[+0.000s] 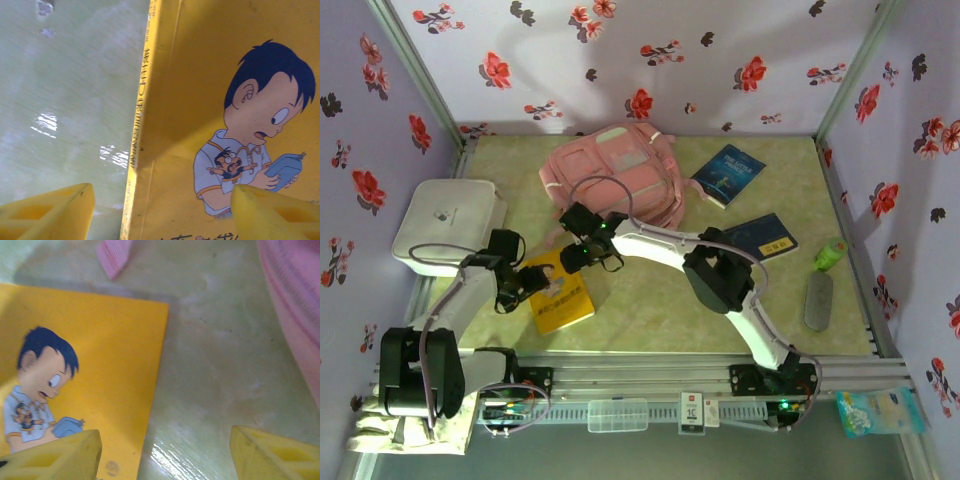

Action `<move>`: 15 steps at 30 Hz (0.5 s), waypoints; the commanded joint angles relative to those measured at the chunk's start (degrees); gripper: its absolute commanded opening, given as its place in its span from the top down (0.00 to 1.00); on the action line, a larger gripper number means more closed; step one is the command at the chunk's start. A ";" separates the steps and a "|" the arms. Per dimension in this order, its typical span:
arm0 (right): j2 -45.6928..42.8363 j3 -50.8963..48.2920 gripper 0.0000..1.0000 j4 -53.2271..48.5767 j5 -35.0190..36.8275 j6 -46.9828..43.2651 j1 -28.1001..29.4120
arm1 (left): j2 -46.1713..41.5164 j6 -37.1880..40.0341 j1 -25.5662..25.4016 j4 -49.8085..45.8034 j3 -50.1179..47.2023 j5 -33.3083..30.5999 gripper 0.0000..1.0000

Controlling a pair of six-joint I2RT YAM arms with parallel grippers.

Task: Pack the student bag
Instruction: Pick up the book from the middle-left of the table.

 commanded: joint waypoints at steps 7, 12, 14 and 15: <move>4.83 5.60 0.35 -6.12 -1.87 -1.97 0.39 | 2.27 0.99 0.46 0.99 -0.58 2.66 0.29; 6.54 7.11 0.37 -8.38 0.42 -2.23 0.43 | 4.15 1.33 0.46 1.61 -0.18 4.83 0.29; 7.07 7.32 0.38 -9.10 1.40 -2.23 0.39 | 4.89 1.38 0.46 2.07 -0.22 5.57 0.29; 7.17 7.27 0.38 -9.21 1.63 -2.23 0.40 | 5.13 1.33 0.46 2.34 -0.24 5.90 0.29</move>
